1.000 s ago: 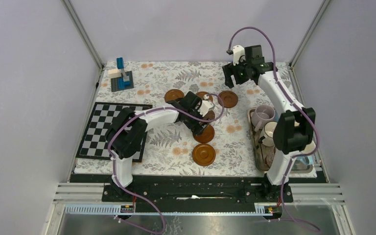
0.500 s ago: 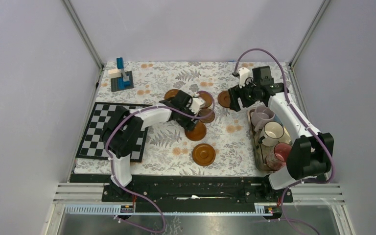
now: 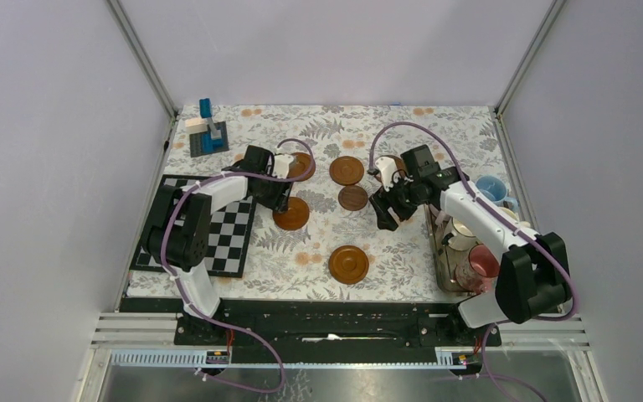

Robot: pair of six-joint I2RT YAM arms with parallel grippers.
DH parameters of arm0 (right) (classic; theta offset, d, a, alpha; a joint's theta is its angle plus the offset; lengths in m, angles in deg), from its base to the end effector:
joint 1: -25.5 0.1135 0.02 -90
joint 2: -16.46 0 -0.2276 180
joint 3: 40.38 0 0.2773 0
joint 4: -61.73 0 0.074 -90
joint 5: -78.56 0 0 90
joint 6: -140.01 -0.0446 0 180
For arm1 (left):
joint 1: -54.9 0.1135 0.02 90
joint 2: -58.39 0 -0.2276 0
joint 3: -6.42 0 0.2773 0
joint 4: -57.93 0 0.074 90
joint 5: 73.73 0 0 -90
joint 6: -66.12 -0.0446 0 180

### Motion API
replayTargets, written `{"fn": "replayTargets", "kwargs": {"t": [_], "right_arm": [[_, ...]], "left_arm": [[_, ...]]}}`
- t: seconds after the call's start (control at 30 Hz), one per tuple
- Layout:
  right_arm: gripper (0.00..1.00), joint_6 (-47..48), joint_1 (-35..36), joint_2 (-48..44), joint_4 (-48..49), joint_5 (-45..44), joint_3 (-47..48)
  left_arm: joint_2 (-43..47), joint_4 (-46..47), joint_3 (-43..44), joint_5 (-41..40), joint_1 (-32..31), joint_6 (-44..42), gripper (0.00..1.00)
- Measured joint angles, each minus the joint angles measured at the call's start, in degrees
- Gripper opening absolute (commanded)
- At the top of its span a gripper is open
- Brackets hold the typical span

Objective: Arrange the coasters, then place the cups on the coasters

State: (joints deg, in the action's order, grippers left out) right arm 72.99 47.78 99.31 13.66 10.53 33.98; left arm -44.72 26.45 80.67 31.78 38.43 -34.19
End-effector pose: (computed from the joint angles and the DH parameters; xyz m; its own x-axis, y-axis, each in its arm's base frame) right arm 0.2986 0.1404 0.2021 -0.4991 -0.5958 -0.6292 -0.8008 0.5946 0.0723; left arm 0.3537 -0.1170 0.0997 -0.7483 0.4011 -0.5285 0.5428 0.8281 -0.1401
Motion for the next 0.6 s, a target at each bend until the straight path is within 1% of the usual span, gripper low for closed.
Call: {"fn": "replayTargets", "kwargs": {"t": [0.3,0.37,0.5,0.6], "right_arm": [[0.78,-0.04,5.14,-0.02,3.37,-2.56,-4.61],[0.78,0.02,6.23,-0.02,3.61,-3.17,-5.18],[0.79,0.39,8.76,-0.02,4.59,-5.01,-6.03],[0.79,0.66,11.43,0.02,5.70,-6.54,-6.69]], "left_arm": [[-0.42,-0.02,0.52,-0.26,0.98,0.90,0.48],[-0.79,-0.11,1.01,-0.22,0.98,1.11,0.49],[-0.98,-0.31,1.38,0.31,0.98,1.44,0.61],[-0.98,-1.25,1.95,0.87,0.98,1.86,0.72]]}}
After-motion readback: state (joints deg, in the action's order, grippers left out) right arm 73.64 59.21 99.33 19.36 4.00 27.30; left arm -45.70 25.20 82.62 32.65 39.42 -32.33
